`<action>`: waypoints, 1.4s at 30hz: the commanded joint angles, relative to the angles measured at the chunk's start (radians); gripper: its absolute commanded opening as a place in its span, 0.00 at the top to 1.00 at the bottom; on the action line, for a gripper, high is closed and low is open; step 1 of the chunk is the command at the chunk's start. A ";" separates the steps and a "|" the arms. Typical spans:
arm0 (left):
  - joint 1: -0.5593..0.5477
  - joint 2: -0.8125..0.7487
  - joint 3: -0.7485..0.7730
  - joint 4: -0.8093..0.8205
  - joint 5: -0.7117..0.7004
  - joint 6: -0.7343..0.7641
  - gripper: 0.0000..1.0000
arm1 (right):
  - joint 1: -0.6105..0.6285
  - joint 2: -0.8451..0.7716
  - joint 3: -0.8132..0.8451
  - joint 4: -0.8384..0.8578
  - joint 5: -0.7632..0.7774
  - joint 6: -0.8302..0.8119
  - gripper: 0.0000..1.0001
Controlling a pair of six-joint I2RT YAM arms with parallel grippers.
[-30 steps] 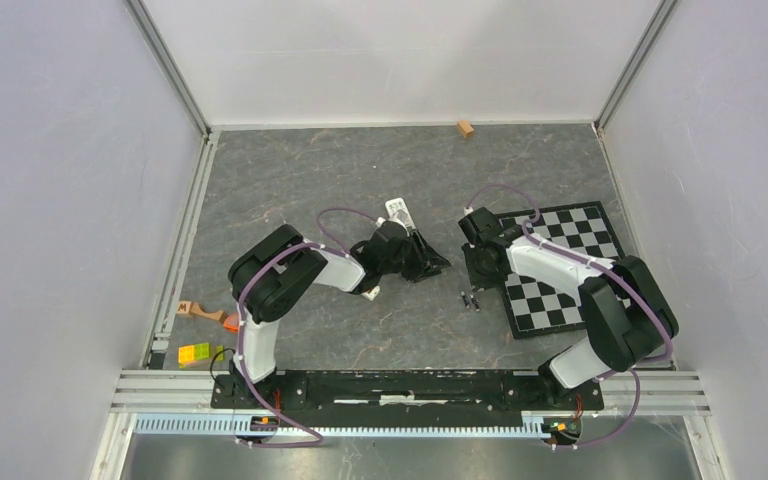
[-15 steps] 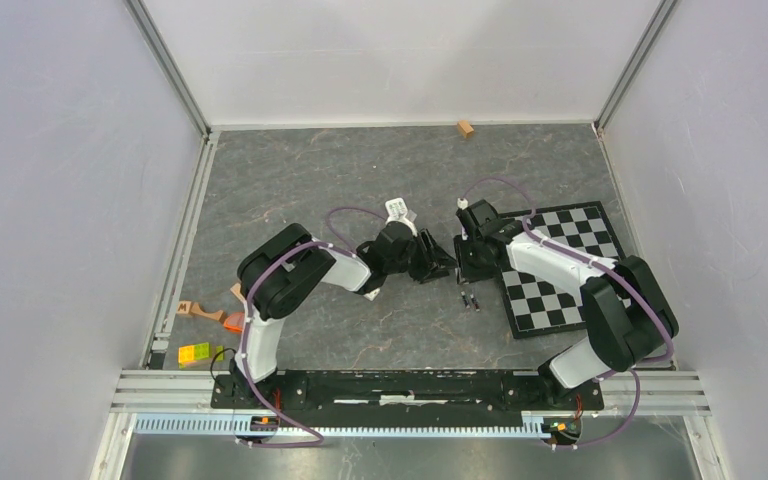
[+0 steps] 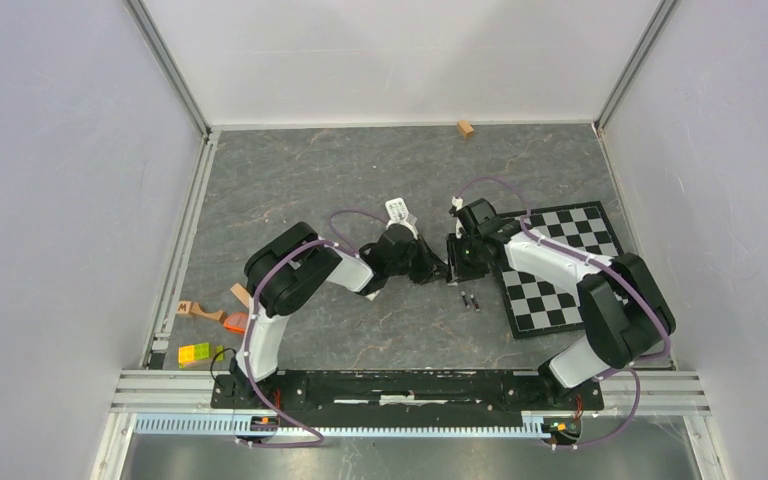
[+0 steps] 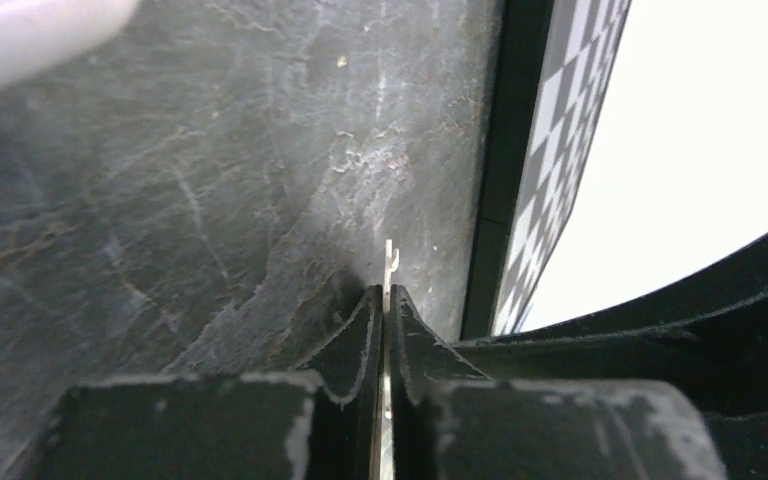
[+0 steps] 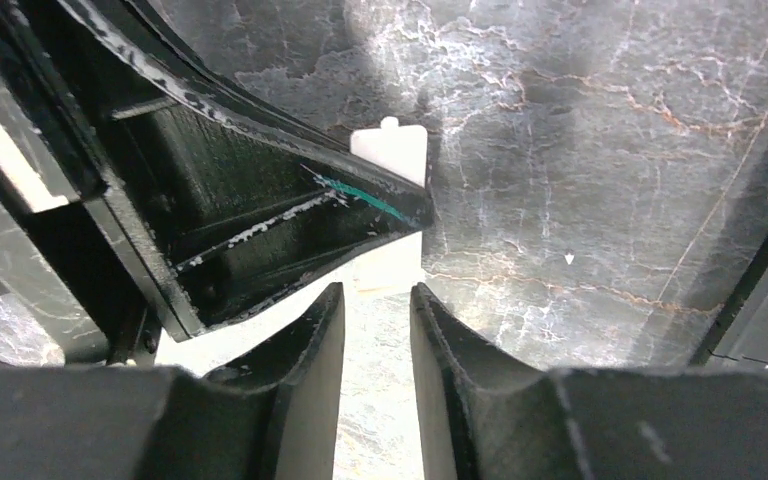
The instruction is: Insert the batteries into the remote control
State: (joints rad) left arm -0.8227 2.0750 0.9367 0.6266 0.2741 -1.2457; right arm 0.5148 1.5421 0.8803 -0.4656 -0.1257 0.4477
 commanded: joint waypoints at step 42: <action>0.224 -0.708 0.087 -1.025 0.142 0.054 0.98 | 0.588 -0.472 -0.501 1.235 0.278 -1.006 0.53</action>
State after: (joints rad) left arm -0.6060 1.4082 1.0069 -0.3702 0.3973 -1.1847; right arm 1.0798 1.0443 0.3660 0.6525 0.0307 -0.4763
